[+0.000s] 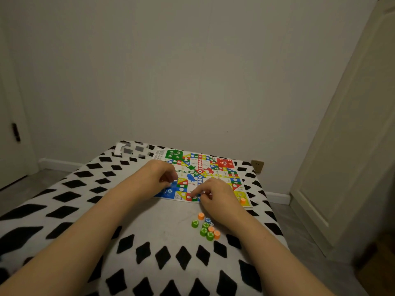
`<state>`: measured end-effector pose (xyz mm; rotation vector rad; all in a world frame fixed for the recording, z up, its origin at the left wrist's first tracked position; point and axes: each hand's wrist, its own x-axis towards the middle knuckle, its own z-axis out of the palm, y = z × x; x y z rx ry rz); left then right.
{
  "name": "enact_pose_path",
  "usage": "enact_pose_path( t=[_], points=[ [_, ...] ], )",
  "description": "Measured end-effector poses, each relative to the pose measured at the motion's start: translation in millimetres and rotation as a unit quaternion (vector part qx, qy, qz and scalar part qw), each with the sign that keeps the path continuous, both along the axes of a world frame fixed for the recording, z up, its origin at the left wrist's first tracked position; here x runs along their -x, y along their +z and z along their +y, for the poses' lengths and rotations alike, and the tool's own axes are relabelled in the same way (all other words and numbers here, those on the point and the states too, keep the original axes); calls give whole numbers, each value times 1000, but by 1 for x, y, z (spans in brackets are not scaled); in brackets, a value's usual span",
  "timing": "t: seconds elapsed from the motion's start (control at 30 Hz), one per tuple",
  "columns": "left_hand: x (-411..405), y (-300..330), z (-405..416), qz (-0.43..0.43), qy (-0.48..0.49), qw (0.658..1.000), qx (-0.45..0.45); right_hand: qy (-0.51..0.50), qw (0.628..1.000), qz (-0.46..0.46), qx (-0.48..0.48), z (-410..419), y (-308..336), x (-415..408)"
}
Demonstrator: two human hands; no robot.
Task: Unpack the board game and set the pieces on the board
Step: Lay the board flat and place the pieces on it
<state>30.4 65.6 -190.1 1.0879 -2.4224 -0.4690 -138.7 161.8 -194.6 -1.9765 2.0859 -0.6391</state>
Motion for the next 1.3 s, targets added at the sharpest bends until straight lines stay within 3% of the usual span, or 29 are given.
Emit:
enact_pose_path(
  t=[0.47, 0.73, 0.93, 1.3],
  points=[
    [4, 0, -2, -32, 4, 999, 1, 12, 1000, -22, 4, 3, -1, 2],
    [2, 16, 36, 30, -9, 998, 57, 17, 998, -45, 47, 24, 7, 5],
    [3, 9, 77, 4, -60, 998, 4, 21, 994, -87, 65, 54, -2, 21],
    [4, -6, 96, 8, -44, 997, -60, 37, 983, -176, 34, 94, -7, 32]
  ],
)
